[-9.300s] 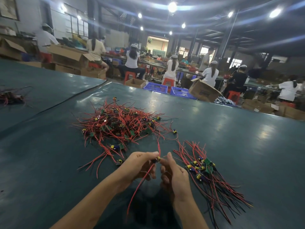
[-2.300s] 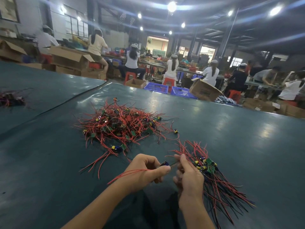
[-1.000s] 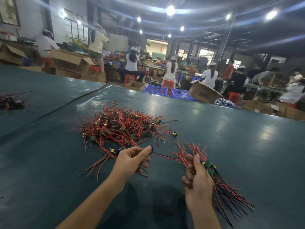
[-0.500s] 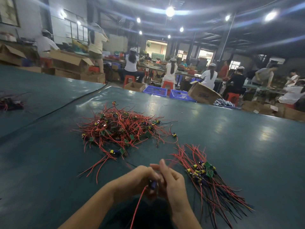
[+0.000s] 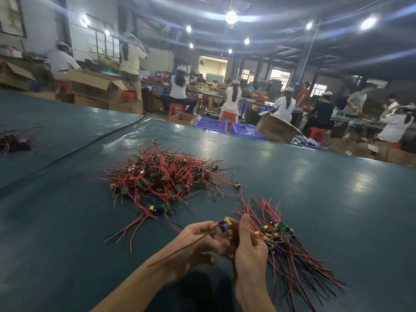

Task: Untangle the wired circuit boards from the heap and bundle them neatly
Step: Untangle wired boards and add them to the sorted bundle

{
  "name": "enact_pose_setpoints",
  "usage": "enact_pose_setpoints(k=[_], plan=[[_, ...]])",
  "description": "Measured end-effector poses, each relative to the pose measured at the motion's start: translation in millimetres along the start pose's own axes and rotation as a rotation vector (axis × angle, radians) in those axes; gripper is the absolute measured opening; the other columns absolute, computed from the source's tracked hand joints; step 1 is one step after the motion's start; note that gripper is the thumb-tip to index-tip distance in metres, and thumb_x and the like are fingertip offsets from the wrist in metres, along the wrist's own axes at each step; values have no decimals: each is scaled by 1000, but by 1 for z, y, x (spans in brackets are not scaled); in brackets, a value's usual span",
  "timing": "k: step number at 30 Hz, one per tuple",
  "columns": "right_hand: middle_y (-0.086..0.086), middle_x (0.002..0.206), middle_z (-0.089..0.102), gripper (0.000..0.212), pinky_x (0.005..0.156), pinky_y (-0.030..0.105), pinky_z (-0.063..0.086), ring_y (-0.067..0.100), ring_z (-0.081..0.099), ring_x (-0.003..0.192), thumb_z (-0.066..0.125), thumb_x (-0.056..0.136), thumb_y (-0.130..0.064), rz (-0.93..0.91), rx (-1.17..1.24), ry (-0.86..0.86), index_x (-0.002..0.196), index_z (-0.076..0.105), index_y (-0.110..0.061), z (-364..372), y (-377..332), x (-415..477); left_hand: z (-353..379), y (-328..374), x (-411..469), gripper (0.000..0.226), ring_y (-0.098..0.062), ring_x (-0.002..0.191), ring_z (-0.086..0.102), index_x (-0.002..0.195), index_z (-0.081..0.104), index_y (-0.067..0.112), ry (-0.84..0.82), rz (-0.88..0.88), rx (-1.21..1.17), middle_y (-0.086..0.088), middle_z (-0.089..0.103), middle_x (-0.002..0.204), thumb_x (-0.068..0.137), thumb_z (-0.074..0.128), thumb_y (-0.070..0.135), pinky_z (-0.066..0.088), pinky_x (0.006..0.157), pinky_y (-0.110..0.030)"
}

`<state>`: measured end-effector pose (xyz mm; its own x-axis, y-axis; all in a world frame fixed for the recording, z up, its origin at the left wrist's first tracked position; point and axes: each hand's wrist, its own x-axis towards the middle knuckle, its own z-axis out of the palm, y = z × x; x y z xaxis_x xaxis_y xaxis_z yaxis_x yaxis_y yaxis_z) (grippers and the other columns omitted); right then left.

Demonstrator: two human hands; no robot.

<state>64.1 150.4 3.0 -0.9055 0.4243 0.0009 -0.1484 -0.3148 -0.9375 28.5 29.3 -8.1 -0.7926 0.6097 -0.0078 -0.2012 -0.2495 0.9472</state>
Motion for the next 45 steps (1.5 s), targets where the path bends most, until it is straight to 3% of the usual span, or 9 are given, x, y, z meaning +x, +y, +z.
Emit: enact_pose_setpoints(k=[3,7,10,16,22,28,33,37,45], plan=[[12,59,68,40,43,26,52,19,61,46,58,81,-47,-75,-10,7,71,79,-15,0,0,-2,8,-1,-2,39,-13,71,65,99,68,14,76,56,3,-4,71,84,68,85,31,48,58,-25],[10,67,72,25,56,30,56,21,67,59,64,81,-42,-175,-127,-72,74,79,-24,2,4,-5,11,1,0,35,-15,65,63,85,72,20,204,46,3,-7,68,79,69,72,52,48,56,-25],[2,75,76,15,60,17,55,14,73,70,66,81,-33,-202,-151,-108,76,80,-31,3,4,-4,9,4,0,44,-17,64,63,83,70,15,257,53,-3,-12,68,80,66,67,55,49,55,-25],[9,75,75,25,58,26,58,20,73,66,66,82,-36,-16,-55,-16,72,80,-19,1,1,-1,11,5,1,37,-20,64,67,71,74,12,287,145,151,-11,71,71,79,64,46,51,60,-26],[-6,47,42,33,34,17,28,4,33,34,60,95,-34,274,155,164,78,74,-9,-19,-4,23,10,8,1,34,-14,52,57,48,62,21,199,156,347,1,58,52,76,66,39,45,60,-26],[-9,47,45,28,30,15,26,2,29,33,56,97,-31,207,325,225,89,69,-8,-37,-8,39,7,12,0,35,-12,50,58,46,61,21,163,172,362,4,58,50,70,68,46,46,57,-22],[-7,55,54,36,37,18,29,5,35,41,71,72,-46,104,90,36,77,78,-11,-25,-2,26,2,11,1,39,-13,57,59,54,64,19,261,175,271,-7,65,62,78,67,49,47,58,-22],[17,70,56,32,64,39,39,27,47,66,73,69,-42,43,-111,-156,69,76,-11,-3,9,8,2,8,2,36,-12,55,57,58,64,15,269,175,292,-5,63,60,74,66,48,45,55,-20],[-4,52,51,23,33,16,29,3,34,36,72,86,-22,89,96,238,65,76,-12,-27,-3,31,1,11,3,33,-13,57,61,49,65,22,230,197,392,0,62,54,77,66,39,45,57,-19]])
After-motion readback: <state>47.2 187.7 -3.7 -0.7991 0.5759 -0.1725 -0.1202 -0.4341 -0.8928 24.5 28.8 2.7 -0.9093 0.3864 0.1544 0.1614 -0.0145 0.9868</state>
